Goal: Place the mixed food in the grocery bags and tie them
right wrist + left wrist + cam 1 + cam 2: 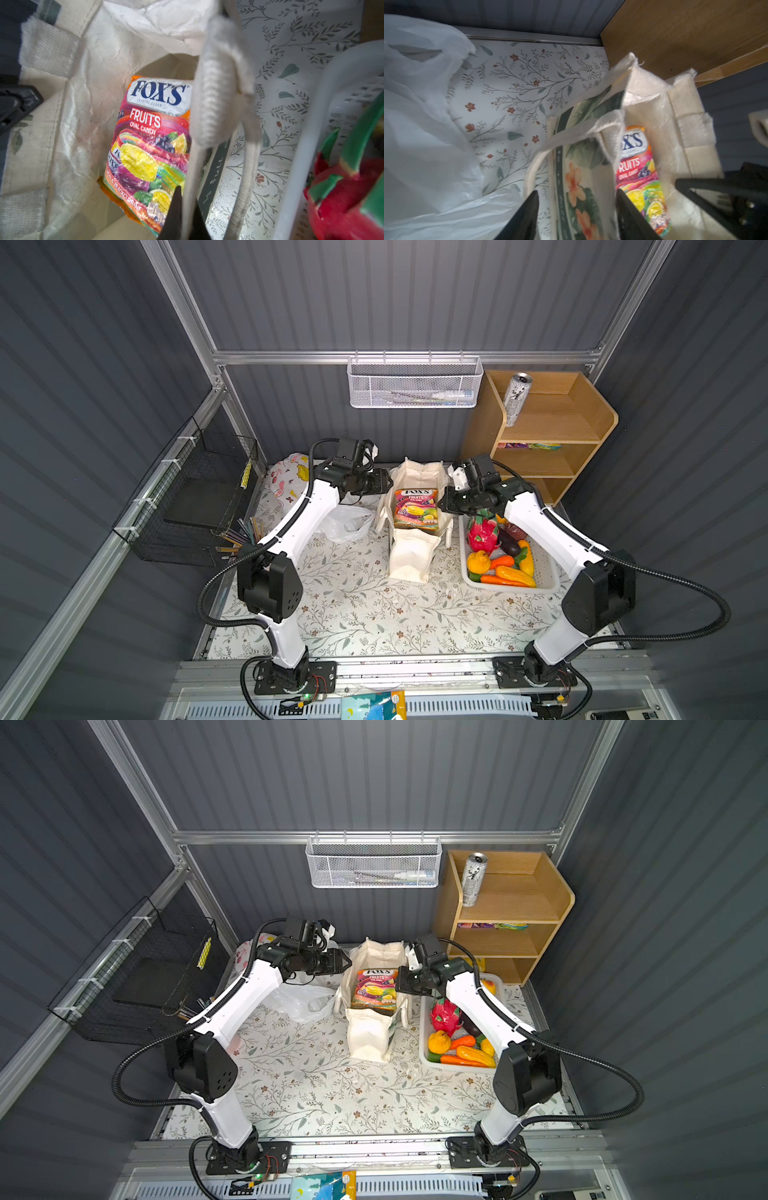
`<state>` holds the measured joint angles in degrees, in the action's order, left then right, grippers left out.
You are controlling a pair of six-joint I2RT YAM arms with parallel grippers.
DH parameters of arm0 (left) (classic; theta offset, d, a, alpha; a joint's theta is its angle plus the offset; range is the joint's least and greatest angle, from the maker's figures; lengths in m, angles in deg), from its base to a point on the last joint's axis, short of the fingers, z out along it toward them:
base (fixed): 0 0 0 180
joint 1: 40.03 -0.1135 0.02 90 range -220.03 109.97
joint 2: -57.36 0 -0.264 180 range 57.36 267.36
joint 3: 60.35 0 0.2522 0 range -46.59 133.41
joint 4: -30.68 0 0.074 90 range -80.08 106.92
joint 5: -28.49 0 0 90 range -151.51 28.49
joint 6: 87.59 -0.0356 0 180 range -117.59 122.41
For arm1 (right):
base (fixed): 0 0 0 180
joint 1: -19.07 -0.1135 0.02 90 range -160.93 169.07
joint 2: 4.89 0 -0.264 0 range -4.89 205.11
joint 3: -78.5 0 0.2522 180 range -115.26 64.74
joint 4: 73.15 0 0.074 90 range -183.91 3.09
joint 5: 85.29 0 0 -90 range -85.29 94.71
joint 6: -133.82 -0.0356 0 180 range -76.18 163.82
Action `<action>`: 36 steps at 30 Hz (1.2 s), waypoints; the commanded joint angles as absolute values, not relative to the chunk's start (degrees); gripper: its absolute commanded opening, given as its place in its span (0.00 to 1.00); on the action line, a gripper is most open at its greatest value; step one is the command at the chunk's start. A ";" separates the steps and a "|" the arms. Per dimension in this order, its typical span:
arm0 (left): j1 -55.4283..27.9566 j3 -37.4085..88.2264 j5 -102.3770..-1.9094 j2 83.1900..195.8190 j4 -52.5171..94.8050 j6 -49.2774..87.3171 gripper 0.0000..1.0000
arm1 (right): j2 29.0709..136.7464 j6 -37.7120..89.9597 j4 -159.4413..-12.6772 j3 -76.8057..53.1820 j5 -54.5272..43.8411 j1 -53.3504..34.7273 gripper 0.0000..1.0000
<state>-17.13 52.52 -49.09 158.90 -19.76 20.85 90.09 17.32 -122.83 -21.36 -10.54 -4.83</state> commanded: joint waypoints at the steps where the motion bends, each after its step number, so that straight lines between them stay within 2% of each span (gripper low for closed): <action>1: -18.85 48.16 -53.79 151.34 -21.28 17.84 0.74 | 89.69 17.98 -121.76 -21.60 -12.44 -4.47 0.00; 4: -19.28 44.91 -59.44 148.07 -24.78 11.93 0.79 | 88.64 17.90 -121.23 -20.48 -12.11 -4.23 0.00; 10: -19.20 40.54 -68.34 147.66 -31.14 4.61 0.83 | 87.73 17.52 -120.57 -19.20 -11.98 -3.15 0.00; 16: -16.21 36.49 -69.49 147.98 -28.63 8.59 0.84 | 88.27 17.29 -120.58 -19.63 -12.09 -3.03 0.00; 20: -14.50 34.97 -72.91 148.93 -26.60 5.45 0.86 | 88.09 17.63 -120.83 -19.55 -11.69 -3.07 0.00; 25: -13.49 29.66 -73.15 147.41 -20.91 -1.40 1.00 | 88.19 17.72 -121.07 -19.46 -11.81 -3.08 0.00; 36: -13.04 20.30 -70.65 143.43 -5.23 -14.27 1.00 | 88.93 17.11 -120.50 -19.29 -12.82 -3.02 0.00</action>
